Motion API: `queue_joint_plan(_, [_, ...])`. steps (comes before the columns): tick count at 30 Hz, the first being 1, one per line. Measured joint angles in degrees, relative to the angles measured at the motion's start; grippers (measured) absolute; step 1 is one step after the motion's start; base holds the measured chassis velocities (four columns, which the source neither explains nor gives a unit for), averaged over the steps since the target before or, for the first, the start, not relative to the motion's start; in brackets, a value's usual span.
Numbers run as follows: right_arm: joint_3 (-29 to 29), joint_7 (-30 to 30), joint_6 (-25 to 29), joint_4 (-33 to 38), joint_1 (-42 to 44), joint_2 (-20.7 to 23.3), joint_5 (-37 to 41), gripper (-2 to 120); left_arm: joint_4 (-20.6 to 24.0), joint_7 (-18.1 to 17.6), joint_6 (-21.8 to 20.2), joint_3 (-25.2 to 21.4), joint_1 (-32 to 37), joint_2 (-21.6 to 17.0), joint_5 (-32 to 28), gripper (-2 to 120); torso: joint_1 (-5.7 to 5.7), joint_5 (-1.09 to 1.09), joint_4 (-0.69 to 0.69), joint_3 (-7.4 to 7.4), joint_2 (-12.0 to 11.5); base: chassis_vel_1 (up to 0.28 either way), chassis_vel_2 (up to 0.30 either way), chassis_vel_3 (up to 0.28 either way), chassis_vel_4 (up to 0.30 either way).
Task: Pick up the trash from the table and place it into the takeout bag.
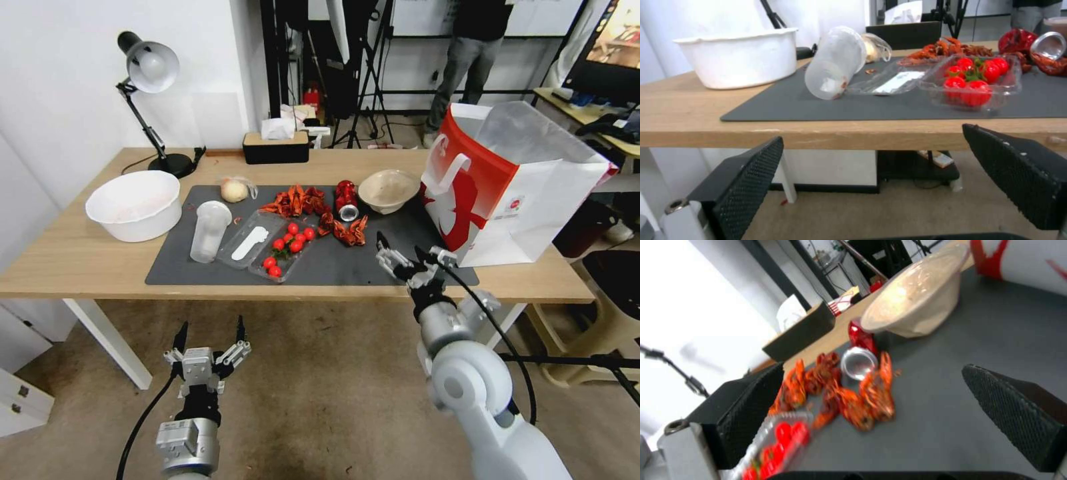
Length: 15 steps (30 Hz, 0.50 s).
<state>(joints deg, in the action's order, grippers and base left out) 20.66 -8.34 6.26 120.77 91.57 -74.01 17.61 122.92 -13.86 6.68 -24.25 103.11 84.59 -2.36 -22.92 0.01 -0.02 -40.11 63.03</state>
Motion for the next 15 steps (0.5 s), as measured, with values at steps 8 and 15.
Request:
queue_joint_plan(8, [-2.04, -5.52, -13.89, 3.33, -10.55, 0.1, 14.18, 100, 0.26, -0.02, 0.21, -0.05, 0.37, -0.07, 0.21, 100, 0.0, -0.02, 0.03, 0.0, 0.0, 0.0, 0.0, 0.0, 0.0])
queue_joint_plan(15, [-5.01, -17.66, -20.01, 0.64, -22.7, -1.54, 30.29, 100, 1.33, 0.0, 0.48, -0.26, 1.5, 0.38, 1.61, 100, 0.0, 0.06, 0.02, 0.0, -0.01, 0.0, 0.0, 0.0, 0.0])
